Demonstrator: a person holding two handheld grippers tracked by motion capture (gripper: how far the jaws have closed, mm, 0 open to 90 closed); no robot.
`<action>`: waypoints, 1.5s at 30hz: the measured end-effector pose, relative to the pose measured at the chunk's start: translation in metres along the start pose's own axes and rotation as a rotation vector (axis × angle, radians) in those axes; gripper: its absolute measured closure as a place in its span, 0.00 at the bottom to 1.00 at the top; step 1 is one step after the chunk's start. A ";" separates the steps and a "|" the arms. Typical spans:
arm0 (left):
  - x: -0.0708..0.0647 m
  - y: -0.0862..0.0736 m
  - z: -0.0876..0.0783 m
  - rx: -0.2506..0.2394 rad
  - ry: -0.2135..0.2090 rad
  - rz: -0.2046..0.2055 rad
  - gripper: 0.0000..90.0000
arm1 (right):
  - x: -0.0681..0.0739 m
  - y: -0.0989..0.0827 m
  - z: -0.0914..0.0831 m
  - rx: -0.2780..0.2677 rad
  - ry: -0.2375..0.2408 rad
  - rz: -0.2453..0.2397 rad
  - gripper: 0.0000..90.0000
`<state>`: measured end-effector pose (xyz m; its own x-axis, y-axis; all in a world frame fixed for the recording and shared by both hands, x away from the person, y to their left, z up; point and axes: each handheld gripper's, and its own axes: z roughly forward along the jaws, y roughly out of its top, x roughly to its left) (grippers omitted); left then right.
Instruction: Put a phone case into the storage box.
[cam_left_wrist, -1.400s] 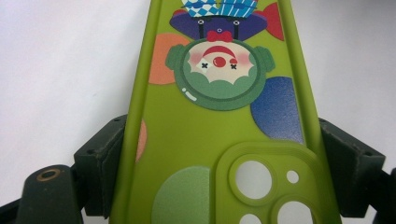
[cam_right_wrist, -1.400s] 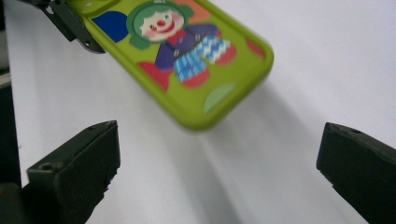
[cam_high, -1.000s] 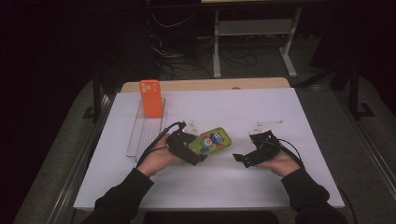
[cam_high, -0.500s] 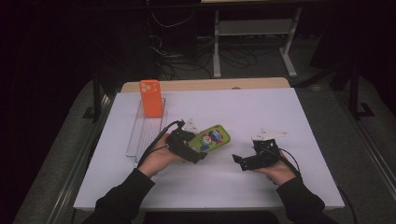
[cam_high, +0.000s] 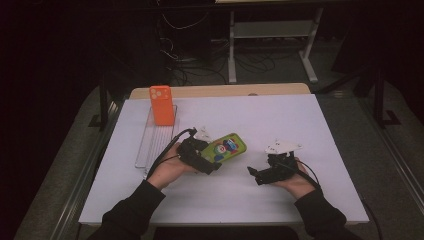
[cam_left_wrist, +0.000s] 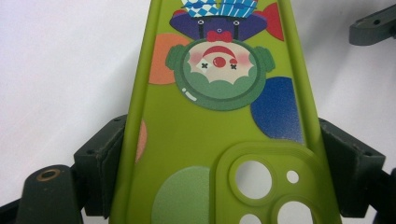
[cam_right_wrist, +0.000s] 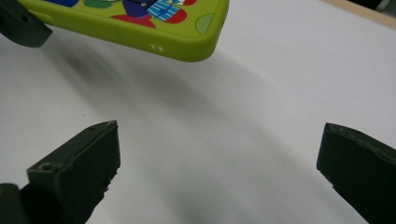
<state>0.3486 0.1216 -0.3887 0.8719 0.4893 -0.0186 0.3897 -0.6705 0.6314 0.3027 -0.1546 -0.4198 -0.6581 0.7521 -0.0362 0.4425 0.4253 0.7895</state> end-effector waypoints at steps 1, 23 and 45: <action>0.000 0.000 0.000 0.001 -0.002 0.001 0.17 | 0.000 0.000 0.000 -0.002 -0.004 -0.015 0.00; 0.001 0.000 0.000 0.006 -0.011 0.014 0.17 | 0.021 0.002 0.004 -0.001 -0.165 -0.323 0.00; -0.001 -0.001 0.001 -0.013 -0.022 -0.025 0.17 | 0.042 -0.001 0.008 -0.019 -0.356 -0.704 0.00</action>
<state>0.3479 0.1211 -0.3897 0.8684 0.4931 -0.0520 0.4078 -0.6507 0.6405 0.2797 -0.1192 -0.4271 -0.5439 0.4265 -0.7227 -0.0185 0.8549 0.5184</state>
